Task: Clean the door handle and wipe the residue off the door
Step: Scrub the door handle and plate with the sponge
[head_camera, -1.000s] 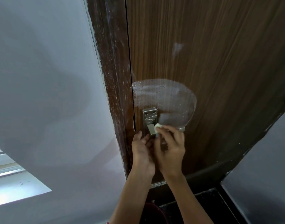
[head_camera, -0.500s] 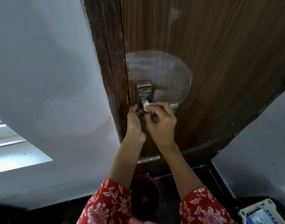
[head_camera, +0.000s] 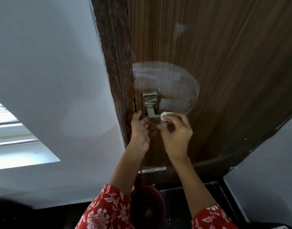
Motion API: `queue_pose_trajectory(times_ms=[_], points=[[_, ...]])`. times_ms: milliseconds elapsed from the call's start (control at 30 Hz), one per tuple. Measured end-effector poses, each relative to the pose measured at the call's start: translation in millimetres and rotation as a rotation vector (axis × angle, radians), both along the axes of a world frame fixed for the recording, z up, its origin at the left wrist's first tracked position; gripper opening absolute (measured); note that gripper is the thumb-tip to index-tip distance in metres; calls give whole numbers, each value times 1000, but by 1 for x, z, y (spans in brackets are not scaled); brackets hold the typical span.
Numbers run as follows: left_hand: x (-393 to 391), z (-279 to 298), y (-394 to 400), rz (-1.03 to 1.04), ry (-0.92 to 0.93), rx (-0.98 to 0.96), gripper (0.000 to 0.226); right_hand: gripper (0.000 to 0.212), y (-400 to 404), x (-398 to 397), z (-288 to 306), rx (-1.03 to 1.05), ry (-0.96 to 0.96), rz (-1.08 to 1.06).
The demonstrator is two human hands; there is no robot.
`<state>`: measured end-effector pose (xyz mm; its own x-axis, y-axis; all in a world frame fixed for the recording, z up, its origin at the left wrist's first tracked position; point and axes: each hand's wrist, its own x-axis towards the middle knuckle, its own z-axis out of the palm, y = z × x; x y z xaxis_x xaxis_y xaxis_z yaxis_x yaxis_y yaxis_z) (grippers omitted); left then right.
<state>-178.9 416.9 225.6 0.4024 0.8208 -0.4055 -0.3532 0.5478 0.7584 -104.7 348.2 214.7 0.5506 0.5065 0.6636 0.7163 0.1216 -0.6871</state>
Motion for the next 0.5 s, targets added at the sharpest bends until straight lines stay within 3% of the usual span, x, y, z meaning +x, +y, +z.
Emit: queue_pose_trajectory(times_ms=[100,267,500], points=[[1,-2,-3,23,-2,9,54,24,2,3,5,-29,-21,-73],[2,0,-5,56,-73,-65,54,22,6,-14,7,-142,-128,69],[3,-2,-6,69,-48,-30,60,25,6,-5,9,-136,-49,-75]])
